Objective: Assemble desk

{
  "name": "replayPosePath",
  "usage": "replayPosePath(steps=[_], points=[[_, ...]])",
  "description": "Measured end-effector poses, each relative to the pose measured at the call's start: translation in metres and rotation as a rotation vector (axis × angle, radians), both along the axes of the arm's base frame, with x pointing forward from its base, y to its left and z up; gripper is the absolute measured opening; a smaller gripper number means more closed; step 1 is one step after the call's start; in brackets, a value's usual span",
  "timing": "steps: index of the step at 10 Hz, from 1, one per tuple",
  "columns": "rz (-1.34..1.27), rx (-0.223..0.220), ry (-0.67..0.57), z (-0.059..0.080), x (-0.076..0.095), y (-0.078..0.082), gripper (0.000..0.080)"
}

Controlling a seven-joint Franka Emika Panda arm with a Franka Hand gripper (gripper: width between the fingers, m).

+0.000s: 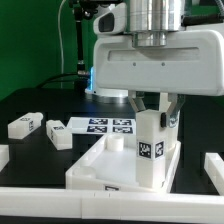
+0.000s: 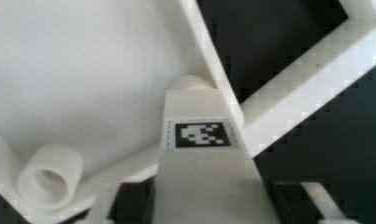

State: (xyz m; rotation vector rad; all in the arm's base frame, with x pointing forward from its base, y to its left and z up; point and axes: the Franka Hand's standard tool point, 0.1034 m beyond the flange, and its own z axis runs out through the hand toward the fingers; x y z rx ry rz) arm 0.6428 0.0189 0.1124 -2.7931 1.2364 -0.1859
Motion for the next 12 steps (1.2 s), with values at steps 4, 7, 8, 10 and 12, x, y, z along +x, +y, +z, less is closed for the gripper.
replayPosePath(steps=[4, 7, 8, 10, 12], points=[[-0.041, 0.016, 0.001, -0.0004, -0.0002, 0.0020, 0.0304], [0.216, -0.025, 0.000, -0.0023, -0.0009, 0.0053, 0.0617], [0.341, -0.045, -0.003, -0.0027, -0.0003, 0.0065, 0.0642], [0.558, -0.077, -0.010, -0.0006, 0.0017, 0.0060, 0.0648], [0.832, -0.112, 0.008, 0.0022, 0.0042, 0.0074, 0.0649]])
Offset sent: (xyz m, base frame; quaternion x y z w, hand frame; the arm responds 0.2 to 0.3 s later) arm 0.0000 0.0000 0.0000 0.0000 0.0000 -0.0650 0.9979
